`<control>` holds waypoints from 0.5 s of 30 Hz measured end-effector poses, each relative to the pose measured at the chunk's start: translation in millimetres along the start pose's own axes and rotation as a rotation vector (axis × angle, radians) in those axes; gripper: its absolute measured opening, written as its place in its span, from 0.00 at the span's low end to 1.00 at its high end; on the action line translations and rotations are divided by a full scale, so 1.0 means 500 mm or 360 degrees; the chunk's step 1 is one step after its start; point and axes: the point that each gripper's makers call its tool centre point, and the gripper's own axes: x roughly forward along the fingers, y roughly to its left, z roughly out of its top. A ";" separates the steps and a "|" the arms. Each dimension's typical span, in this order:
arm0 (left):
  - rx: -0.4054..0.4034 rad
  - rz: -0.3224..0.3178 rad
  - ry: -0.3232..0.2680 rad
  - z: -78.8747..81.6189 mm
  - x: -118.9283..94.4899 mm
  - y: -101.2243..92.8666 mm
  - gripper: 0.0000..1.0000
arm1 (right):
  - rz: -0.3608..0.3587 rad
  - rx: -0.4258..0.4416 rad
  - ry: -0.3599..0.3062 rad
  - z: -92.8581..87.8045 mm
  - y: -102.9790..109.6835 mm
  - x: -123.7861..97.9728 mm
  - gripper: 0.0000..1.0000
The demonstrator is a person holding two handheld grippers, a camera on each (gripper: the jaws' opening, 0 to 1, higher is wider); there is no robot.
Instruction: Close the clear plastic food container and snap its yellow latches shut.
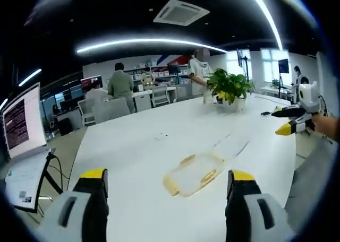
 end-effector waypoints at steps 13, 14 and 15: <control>0.0134 -0.0100 0.0099 -0.012 0.078 0.028 0.90 | 0.0094 -0.0165 0.0013 0.032 0.003 0.081 0.62; 0.0166 -0.0112 0.0104 -0.013 0.086 0.029 0.90 | 0.0098 -0.0177 0.0016 0.033 0.004 0.086 0.62; 0.0189 -0.0125 0.0116 -0.015 0.091 0.029 0.90 | 0.0109 -0.0198 0.0020 0.035 0.005 0.095 0.62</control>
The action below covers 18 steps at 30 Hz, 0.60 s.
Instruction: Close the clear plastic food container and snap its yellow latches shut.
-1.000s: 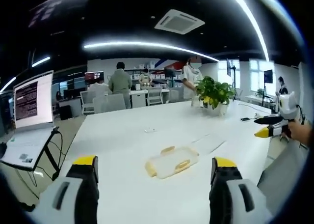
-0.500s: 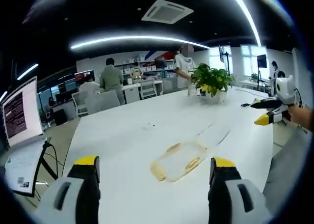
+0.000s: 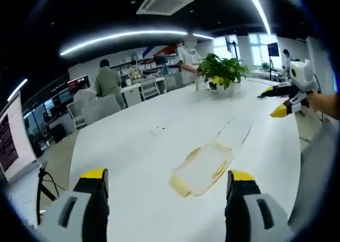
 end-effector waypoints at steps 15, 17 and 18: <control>0.0233 -0.0237 0.0155 -0.010 0.088 -0.001 0.85 | 0.0107 -0.0142 0.0024 0.020 0.005 0.080 0.61; 0.0236 -0.0260 0.0169 -0.014 0.100 -0.001 0.84 | 0.0124 -0.0156 0.0031 0.021 0.006 0.089 0.61; 0.0252 -0.0274 0.0188 -0.018 0.105 -0.001 0.83 | 0.0132 -0.0161 0.0029 0.023 0.006 0.093 0.61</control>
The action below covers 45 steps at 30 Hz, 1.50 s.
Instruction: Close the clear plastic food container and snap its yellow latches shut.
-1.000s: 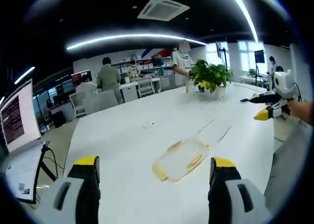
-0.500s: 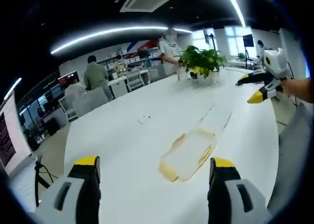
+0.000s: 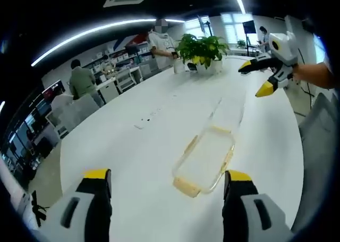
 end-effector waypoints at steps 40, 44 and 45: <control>0.0403 -0.0607 0.0464 -0.129 0.157 -0.076 0.61 | 0.0834 -0.0813 0.0527 -0.112 0.094 0.211 0.52; 0.0421 -0.0653 0.0459 -0.129 0.155 -0.084 0.56 | 0.0942 -0.0876 0.0604 -0.131 0.103 0.219 0.51; 0.0418 -0.0667 0.0459 -0.129 0.154 -0.087 0.55 | 0.0960 -0.0888 0.0631 -0.137 0.103 0.221 0.51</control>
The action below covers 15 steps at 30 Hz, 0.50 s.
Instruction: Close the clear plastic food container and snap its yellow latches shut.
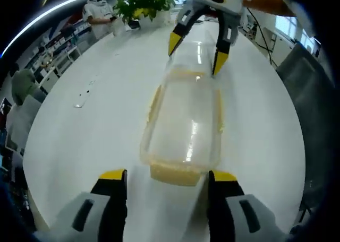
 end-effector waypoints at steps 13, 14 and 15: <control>0.0063 -0.0154 0.0073 -0.011 0.023 -0.026 0.51 | 0.0246 -0.0062 0.0102 -0.018 0.014 0.032 0.41; 0.0035 -0.0160 0.0044 -0.005 0.022 -0.027 0.49 | 0.0248 -0.0057 0.0102 -0.018 0.012 0.033 0.41; 0.0049 -0.0161 0.0045 -0.003 0.022 -0.024 0.48 | 0.0253 -0.0058 0.0102 -0.019 0.012 0.033 0.42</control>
